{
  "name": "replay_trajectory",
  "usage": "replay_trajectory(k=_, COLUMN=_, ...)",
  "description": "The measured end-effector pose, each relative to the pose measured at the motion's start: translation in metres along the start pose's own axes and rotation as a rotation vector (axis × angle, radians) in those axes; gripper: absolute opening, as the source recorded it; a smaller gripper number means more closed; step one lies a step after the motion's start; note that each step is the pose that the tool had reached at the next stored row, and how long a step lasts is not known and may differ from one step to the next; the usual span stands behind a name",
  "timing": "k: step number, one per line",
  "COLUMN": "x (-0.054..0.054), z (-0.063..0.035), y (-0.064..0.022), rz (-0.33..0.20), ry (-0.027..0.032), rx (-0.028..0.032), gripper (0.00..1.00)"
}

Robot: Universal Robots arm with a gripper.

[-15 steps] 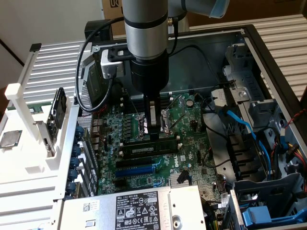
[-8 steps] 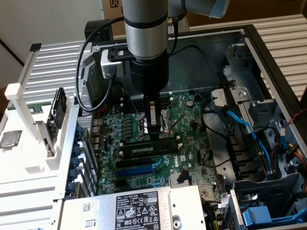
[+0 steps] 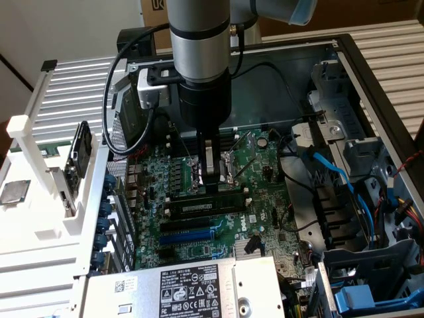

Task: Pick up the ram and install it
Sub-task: 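Press down the ram until it locks into place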

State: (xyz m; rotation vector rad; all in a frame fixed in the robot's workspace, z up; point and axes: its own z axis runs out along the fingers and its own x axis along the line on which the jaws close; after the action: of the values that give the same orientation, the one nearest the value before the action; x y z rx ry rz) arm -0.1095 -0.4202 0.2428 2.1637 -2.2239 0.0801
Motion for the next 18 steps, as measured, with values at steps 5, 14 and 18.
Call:
replay_trajectory(k=5, x=-0.0026, z=0.0005, y=0.0005, rz=0.0, ry=0.0059, rx=0.0002, gripper=0.1)
replay_trajectory(k=14, x=-0.0033, z=0.0038, y=0.0022, rz=0.0, ry=0.0076, rx=0.0003, gripper=0.1)
replay_trajectory(k=18, x=-0.0036, z=0.0053, y=0.0023, rz=0.0, ry=0.0077, rx=0.0002, gripper=0.1)
